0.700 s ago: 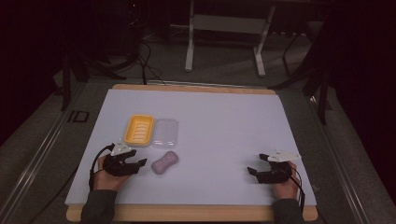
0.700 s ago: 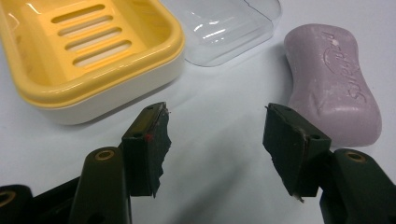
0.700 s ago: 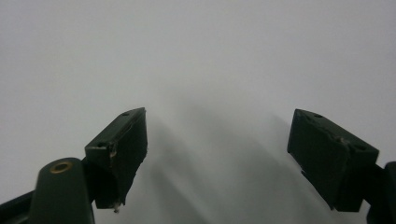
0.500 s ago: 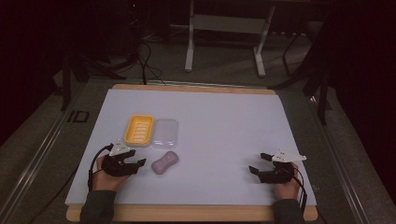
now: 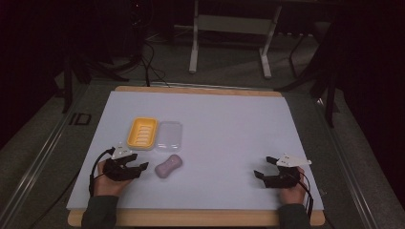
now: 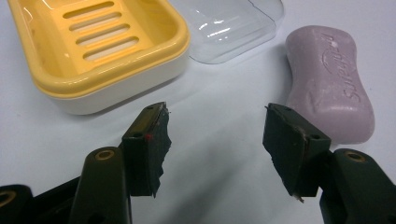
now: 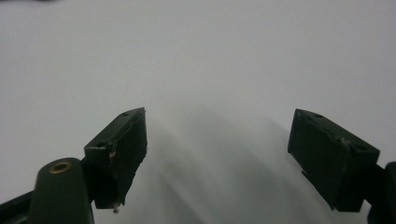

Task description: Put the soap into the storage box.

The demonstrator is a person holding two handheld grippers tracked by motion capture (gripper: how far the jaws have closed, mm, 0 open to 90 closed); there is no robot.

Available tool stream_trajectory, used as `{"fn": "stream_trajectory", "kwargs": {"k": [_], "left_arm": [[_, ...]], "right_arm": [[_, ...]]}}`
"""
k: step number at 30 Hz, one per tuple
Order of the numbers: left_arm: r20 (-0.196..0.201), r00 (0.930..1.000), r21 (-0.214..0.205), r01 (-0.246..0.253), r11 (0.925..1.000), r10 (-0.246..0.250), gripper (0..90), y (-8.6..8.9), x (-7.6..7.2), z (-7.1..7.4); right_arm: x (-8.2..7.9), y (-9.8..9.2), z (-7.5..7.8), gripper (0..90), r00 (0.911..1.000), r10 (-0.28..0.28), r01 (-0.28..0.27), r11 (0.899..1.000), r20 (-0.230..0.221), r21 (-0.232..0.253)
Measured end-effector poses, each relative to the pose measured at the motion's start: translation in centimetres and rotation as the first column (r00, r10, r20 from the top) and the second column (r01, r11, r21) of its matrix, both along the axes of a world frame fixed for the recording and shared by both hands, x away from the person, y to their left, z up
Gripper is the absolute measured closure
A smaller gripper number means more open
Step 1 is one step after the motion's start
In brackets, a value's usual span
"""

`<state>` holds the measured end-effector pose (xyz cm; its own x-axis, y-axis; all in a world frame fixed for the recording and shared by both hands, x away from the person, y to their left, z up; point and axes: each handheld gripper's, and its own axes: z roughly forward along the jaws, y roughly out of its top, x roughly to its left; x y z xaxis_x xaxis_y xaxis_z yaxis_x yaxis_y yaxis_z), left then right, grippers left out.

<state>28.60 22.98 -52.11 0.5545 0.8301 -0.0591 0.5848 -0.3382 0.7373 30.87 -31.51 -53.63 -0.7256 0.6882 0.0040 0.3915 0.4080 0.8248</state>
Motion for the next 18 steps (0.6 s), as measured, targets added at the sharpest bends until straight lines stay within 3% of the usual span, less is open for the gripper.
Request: {"fn": "stream_trajectory", "kwargs": {"k": [5,8,15,18], "left_arm": [[-0.013,0.9995,-0.013,0.028,0.9995,-0.028,40.6,-0.2,0.0,0.4],[-0.021,0.9978,0.018,0.063,0.9978,-0.063,40.8,-0.7,0.3,1.0],[-0.016,0.9960,0.048,0.089,0.9949,-0.088,40.8,-1.1,0.6,2.4],[-0.015,0.9945,0.036,0.104,0.9939,-0.104,40.6,-1.3,0.7,2.8]], "right_arm": [[0.0,0.0,0.0,19.4,1.0000,0.002,-0.002,1.000,0.002,-0.005],[0.0,0.1,0.0,19.3,1.0000,0.003,-0.003,1.000,0.002,-0.007],[-0.1,0.2,0.0,19.3,0.9999,0.003,-0.003,1.000,0.012,-0.018],[-0.1,0.1,0.0,19.3,0.9999,0.002,-0.002,1.000,0.012,-0.013]]}}
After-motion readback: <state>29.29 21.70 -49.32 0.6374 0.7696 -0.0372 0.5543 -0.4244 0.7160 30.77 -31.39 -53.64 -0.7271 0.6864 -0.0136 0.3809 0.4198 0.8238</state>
